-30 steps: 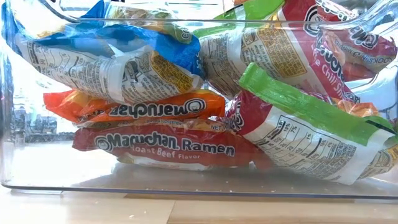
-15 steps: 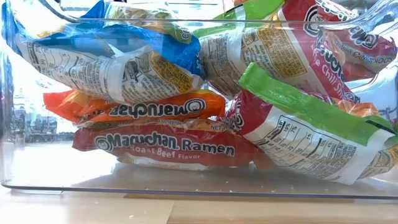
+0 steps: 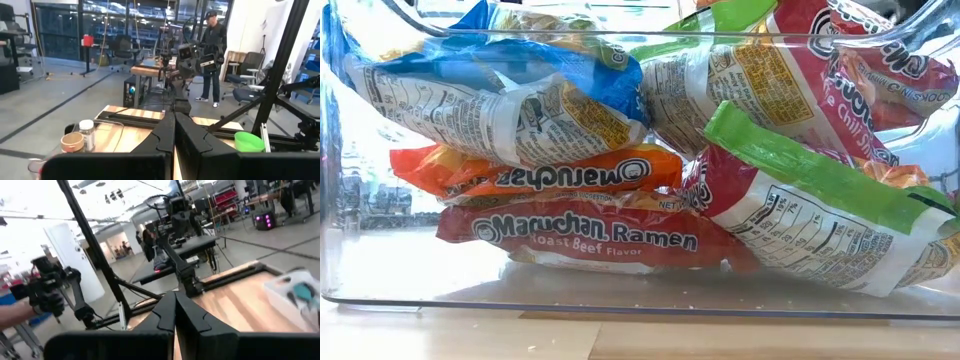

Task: Pick & Place Food Item
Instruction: Return to Home Position

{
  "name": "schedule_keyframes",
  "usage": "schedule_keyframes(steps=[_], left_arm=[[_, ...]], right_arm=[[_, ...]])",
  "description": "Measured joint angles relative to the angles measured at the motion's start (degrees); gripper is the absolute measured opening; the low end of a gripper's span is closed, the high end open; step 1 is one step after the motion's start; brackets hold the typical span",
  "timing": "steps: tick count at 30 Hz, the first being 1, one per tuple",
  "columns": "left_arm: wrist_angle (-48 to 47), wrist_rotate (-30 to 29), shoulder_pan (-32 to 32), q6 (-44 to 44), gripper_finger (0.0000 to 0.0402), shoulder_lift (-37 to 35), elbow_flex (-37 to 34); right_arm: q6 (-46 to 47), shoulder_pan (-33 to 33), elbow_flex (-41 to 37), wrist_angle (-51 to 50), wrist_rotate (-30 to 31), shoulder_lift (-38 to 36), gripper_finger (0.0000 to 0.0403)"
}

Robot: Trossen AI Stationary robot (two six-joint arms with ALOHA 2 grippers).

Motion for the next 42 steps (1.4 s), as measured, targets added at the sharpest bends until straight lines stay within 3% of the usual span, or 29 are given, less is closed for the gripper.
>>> schedule_keyframes(steps=[4,13,19,26,31,42], left_arm=[[4.2,0.0,0.0,-0.4,0.0001,-1.4,-5.6],[23.9,0.0,-1.0,-6.5,0.0000,-7.2,-25.7],[33.7,-5.6,-6.4,-8.0,0.0000,-7.6,-34.3],[34.0,-10.6,-13.5,-4.6,0.0000,-8.4,-37.8],[33.9,-10.5,-12.9,-3.4,0.0000,-13.2,-41.1],[14.2,-9.2,-12.3,-3.4,0.0000,-30.2,-41.5]], right_arm=[[3.5,-0.2,-3.9,1.1,0.3,-6.0,0.0000],[4.5,-0.1,-3.5,1.9,0.2,-5.7,0.0000],[4.8,-0.1,-2.7,3.6,1.7,-5.8,0.0000],[6.0,-0.1,-2.7,3.6,3.8,-5.9,0.0000],[6.3,-0.1,-2.7,3.6,4.5,-5.9,0.0000],[6.8,-0.1,-2.7,3.6,6.3,-5.9,0.0000]])
